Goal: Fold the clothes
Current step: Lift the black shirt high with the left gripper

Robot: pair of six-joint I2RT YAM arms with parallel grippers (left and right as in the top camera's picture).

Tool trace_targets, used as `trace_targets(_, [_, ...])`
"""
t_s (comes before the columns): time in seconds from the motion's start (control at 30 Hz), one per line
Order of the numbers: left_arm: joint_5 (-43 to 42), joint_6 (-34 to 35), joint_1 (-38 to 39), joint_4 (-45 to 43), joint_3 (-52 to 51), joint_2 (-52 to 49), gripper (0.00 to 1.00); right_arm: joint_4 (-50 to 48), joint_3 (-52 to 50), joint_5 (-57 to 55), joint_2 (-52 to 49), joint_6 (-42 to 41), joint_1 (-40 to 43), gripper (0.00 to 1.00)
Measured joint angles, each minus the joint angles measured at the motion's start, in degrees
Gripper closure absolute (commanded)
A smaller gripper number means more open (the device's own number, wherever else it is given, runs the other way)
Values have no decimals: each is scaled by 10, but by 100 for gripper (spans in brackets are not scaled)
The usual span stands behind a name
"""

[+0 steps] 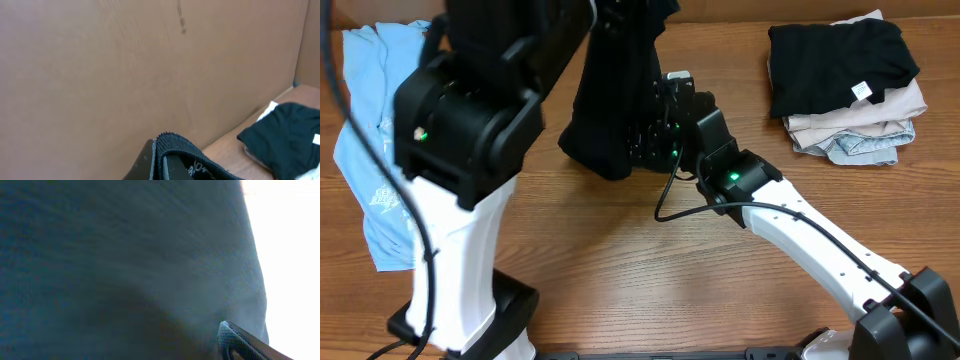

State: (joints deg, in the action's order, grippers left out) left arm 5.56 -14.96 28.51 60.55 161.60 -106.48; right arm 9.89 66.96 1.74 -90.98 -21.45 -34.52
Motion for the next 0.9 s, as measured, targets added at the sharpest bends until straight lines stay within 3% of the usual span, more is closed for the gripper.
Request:
trace_targets(0.2, [-5,0,0,-13,0,45,96,-2,0,-1,-25,-28,0,25])
trace_targets(0.3, [-5,0,0,-15,0,60,96,4,0,2,-34,-41,-1,33])
trace_targets(0.4, [-5,0,0,-15,0,63,96,13,0,4,-35,-46,-2,47])
trace_targets(0.5, [-4,0,0,-14,0,61,96,52,3,-2,-35,-50,-4,63])
trace_targets(0.67, [24,0,0,5,0,61,96,127,5,-23,-35,-53,1,75])
trace_targets(0.9, [95,0,0,63,0,61,96,254,11,-34,26,-31,53,81])
